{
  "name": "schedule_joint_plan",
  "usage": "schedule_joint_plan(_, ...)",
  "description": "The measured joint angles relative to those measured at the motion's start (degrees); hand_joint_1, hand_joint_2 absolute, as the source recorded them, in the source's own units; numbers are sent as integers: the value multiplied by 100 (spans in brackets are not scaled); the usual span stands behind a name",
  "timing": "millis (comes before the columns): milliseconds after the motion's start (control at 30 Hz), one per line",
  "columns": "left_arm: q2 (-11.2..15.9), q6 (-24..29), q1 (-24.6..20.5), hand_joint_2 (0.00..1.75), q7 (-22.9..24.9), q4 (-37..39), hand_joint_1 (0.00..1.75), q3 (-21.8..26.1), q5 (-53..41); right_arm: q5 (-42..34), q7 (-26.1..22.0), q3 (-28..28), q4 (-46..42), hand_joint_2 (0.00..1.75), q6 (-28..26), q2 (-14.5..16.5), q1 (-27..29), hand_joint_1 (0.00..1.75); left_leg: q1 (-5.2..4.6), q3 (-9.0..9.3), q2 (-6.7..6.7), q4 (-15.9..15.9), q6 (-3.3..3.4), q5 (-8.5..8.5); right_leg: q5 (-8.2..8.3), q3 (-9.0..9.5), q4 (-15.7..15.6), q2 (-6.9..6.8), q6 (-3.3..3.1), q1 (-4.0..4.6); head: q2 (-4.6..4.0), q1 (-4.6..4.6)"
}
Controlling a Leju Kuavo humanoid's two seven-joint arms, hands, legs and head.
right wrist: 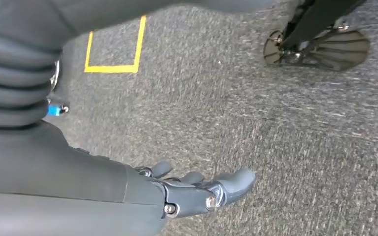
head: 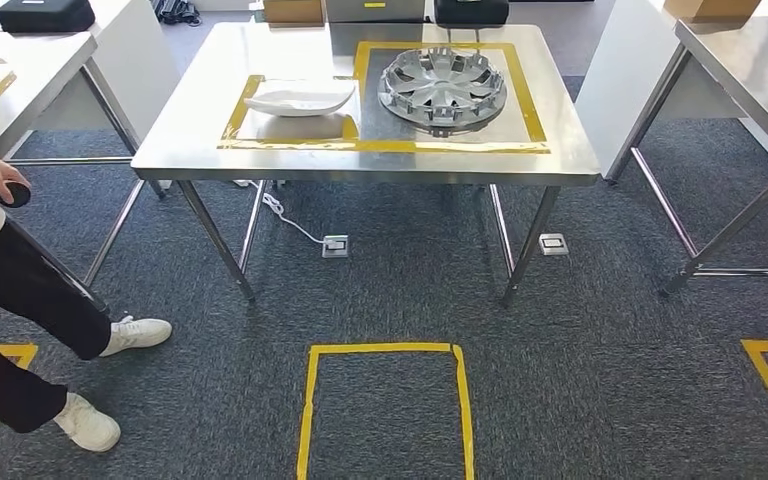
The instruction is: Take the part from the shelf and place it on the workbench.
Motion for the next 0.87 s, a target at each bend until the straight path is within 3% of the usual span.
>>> schedule_joint_plan(33,13,-6,85,0,-22,11,0,34,23,-166,-1,95,-76,44,14,-4,-4,0,22,116,1,-79,-38,54,15,-37,24,-2,7,-9,0,-4)
schedule_joint_plan(67,26,-10,168,0,-46,25,0,68,49,-316,-2,184,-152,0,26,-9,-11,0,52,346,3,-387,-79,183,20,-72,60,-1,21,-22,0,-7)
schedule_joint_plan(100,35,-13,244,0,-69,37,0,104,72,-474,-4,281,-236,0,38,-19,-20,0,87,623,3,-814,-120,298,16,-110,115,-2,42,-32,0,-15)
schedule_joint_plan(133,37,-16,310,0,-95,45,0,141,97,-634,-5,382,-321,0,47,-40,-28,0,103,844,-9,-1179,-112,391,-6,-148,178,-2,74,-28,0,-31)
schedule_joint_plan(200,38,-21,416,0,-152,50,0,218,145,-967,-9,597,-458,0,68,-83,-37,0,109,1031,-30,-1531,-28,423,-38,-198,261,-2,137,-7,0,-36)
schedule_joint_plan(267,49,-30,504,0,-207,37,0,305,197,-1315,-9,822,-541,0,99,-111,-14,0,81,1011,-35,-1514,64,429,-24,-204,258,2,184,-6,0,-15)
schedule_joint_plan(367,67,-56,593,0,-291,-42,0,437,278,-1848,-9,1162,-602,0,146,-134,100,0,57,997,-32,-1514,96,452,15,-202,232,5,230,-29,0,-7)
schedule_joint_plan(867,157,-140,856,0,-689,-676,0,1056,666,-4377,-29,2687,-767,0,353,-279,696,0,33,993,-29,-1520,109,463,40,-205,215,13,258,-39,0,-7)
